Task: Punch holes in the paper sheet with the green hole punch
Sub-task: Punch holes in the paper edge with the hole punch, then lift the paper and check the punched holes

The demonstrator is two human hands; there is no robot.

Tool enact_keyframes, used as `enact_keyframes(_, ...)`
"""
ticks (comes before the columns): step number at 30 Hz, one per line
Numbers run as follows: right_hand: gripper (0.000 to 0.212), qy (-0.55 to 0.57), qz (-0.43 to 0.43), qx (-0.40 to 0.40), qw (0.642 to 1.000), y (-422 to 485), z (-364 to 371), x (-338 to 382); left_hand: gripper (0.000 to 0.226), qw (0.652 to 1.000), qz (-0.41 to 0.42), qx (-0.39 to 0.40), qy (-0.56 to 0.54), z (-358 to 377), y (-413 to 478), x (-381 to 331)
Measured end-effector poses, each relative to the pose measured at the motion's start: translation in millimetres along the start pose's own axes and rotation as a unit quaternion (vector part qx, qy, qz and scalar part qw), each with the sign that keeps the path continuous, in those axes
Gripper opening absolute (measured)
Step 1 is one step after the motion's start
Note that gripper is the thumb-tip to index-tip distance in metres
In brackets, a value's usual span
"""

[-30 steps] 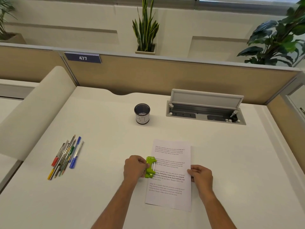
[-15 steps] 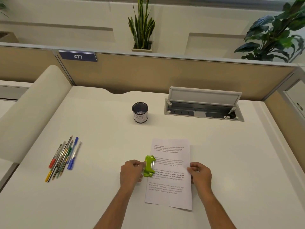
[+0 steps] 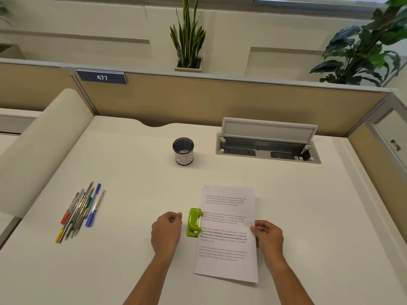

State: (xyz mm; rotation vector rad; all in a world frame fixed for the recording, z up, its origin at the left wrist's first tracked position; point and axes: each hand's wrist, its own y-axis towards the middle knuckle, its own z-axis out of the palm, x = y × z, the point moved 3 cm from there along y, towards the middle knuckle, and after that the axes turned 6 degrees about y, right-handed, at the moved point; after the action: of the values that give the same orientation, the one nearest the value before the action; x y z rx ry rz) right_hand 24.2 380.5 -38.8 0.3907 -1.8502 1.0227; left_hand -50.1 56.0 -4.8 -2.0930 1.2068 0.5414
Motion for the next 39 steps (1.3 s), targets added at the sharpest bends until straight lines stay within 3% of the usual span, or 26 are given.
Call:
enact_keyframes(6,0.017,0.018,0.003,0.004,1.000,7.2,-19.2,-1.8,0.019,0.996,0.073,-0.036,-0.022,8.4,-12.7,-21.2)
enact_keyframes(13,0.018,0.049,0.011,0.003,0.999,13.7,-55.3,-2.3,0.008,0.979,0.194,0.015,-0.053,45.3,-34.0,-58.5)
enact_keyframes(14,0.018,0.059,0.013,0.003,0.998,13.9,-61.6,-0.6,0.004,0.977,0.201,0.034,-0.056,52.2,-36.7,-63.4)
enact_keyframes(19,0.018,0.106,-0.002,0.004,0.994,12.6,-94.0,15.1,0.043,0.966,0.136,0.192,-0.109,84.7,-53.2,-91.3)
enact_keyframes(24,0.016,0.143,-0.023,-0.004,0.989,7.7,-124.5,35.1,0.024,0.910,0.134,0.331,-0.209,105.4,-70.7,-117.0)
enact_keyframes(29,0.013,0.155,-0.075,0.023,0.985,-2.9,-153.4,59.9,0.017,0.898,0.171,0.332,-0.232,110.6,-88.9,-148.7)
enact_keyframes(34,0.042,0.168,-0.107,0.092,0.976,-13.4,-178.2,84.0,0.013,0.885,0.220,0.320,-0.257,112.9,-109.9,-182.5)
enact_keyframes(39,0.044,0.184,-0.149,0.051,0.970,-17.8,-203.9,102.9,0.016,0.864,0.283,0.312,-0.275,117.3,-132.7,-206.6)
